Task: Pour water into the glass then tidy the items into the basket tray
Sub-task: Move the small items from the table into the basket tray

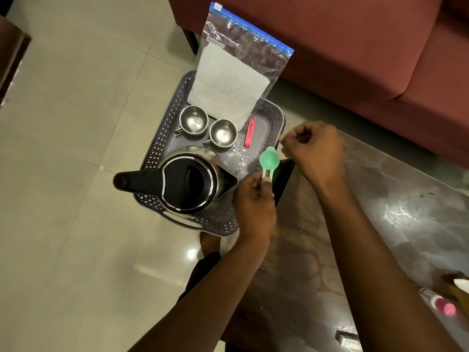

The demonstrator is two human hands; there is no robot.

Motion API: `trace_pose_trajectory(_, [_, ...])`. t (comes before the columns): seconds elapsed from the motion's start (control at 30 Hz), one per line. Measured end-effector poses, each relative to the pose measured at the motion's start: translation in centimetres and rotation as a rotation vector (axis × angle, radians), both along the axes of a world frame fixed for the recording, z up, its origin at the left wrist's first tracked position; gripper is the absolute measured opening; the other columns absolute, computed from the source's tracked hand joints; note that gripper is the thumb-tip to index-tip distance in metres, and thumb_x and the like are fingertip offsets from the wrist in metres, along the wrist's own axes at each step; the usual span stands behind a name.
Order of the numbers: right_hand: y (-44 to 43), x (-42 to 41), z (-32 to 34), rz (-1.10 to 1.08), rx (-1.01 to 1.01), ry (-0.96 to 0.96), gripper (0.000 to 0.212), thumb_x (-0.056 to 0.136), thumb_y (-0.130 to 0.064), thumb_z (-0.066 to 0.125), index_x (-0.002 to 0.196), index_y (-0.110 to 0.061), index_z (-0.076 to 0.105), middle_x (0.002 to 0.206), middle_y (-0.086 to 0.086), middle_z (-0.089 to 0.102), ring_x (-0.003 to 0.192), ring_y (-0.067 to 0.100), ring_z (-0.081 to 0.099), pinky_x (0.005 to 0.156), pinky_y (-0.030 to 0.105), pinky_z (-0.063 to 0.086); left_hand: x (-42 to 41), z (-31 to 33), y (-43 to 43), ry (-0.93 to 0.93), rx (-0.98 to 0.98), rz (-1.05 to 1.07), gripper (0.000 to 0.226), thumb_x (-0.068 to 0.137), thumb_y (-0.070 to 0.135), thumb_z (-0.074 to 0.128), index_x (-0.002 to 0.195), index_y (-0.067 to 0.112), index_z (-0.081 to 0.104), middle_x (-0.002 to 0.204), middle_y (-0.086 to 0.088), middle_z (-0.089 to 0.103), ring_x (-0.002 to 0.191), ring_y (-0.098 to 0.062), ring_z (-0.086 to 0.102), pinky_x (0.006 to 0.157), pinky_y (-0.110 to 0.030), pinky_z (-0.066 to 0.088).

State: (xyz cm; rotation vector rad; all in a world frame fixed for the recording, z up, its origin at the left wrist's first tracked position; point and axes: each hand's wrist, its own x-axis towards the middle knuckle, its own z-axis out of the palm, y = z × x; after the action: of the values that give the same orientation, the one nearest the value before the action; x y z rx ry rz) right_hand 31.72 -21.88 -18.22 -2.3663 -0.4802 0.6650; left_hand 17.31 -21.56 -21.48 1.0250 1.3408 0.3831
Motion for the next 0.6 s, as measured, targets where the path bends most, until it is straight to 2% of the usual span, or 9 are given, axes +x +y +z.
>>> trace_pose_trajectory(0.07, [-2.1, -1.0, -0.1, -0.077, 0.061, 0.055, 0.01, 0.089, -0.02, 0.078, 0.08, -0.023, 0.077, 0.075, -0.004, 0.077, 0.072, 0.017, 0.078, 0.074, 0.05, 0.066, 1.5, -0.4, 0.6, 0.005, 0.055, 0.002, 0.013, 0.096, 0.022, 0.062, 0.097, 0.026, 0.075, 0.092, 0.003, 0.076, 0.087, -0.016, 0.073, 0.086, -0.049, 0.061])
trace_pose_trajectory(0.17, [-4.0, -2.4, -0.5, -0.17, 0.137, 0.118, 0.01, 0.089, -0.026, 0.08, 0.08, -0.027, 0.077, 0.078, -0.006, 0.079, 0.075, 0.015, 0.078, 0.079, 0.05, 0.066, 3.7, -1.8, 2.3, 0.072, 0.142, 0.003, 0.022, 0.096, 0.018, 0.061, 0.108, 0.01, 0.077, 0.102, -0.01, 0.078, 0.096, -0.027, 0.074, 0.088, -0.045, 0.061])
trace_pose_trajectory(0.3, [-5.8, -3.7, -0.7, -0.229, 0.179, 0.142, 0.01, 0.091, -0.021, 0.081, 0.082, -0.025, 0.079, 0.077, -0.009, 0.079, 0.073, 0.008, 0.075, 0.079, 0.044, 0.066, 6.1, -3.4, 4.5, 0.152, 0.169, 0.079, 0.019, 0.097, 0.007, 0.063, 0.107, 0.004, 0.078, 0.091, -0.002, 0.075, 0.082, -0.017, 0.07, 0.074, -0.026, 0.055])
trace_pose_trajectory(0.37, [-6.7, -4.1, -0.6, -0.245, 0.182, 0.159, 0.008, 0.092, -0.02, 0.081, 0.085, -0.023, 0.08, 0.078, -0.01, 0.079, 0.074, 0.007, 0.076, 0.08, 0.041, 0.066, 6.7, -4.1, 5.1, 0.173, 0.123, 0.103, 0.02, 0.097, 0.007, 0.064, 0.111, 0.005, 0.078, 0.092, -0.001, 0.075, 0.083, -0.016, 0.07, 0.075, -0.025, 0.053])
trace_pose_trajectory(0.47, [-8.1, -4.6, -0.8, -0.287, 0.195, 0.217, 0.008, 0.093, -0.018, 0.08, 0.087, -0.023, 0.08, 0.08, -0.008, 0.08, 0.078, 0.012, 0.078, 0.081, 0.045, 0.067, 7.3, -5.2, 5.4, 0.183, 0.055, 0.072, 0.021, 0.097, 0.007, 0.066, 0.116, 0.005, 0.076, 0.098, -0.004, 0.075, 0.085, -0.018, 0.07, 0.07, -0.019, 0.053])
trace_pose_trajectory(0.6, [-9.7, -5.2, -1.3, -0.316, 0.197, 0.269, 0.007, 0.095, -0.022, 0.08, 0.088, -0.022, 0.08, 0.08, -0.006, 0.08, 0.078, 0.014, 0.079, 0.08, 0.047, 0.067, 7.8, -5.9, 5.3, 0.201, 0.054, 0.078, 0.027, 0.095, 0.008, 0.071, 0.122, 0.007, 0.074, 0.107, -0.006, 0.077, 0.089, -0.016, 0.073, 0.07, -0.016, 0.054])
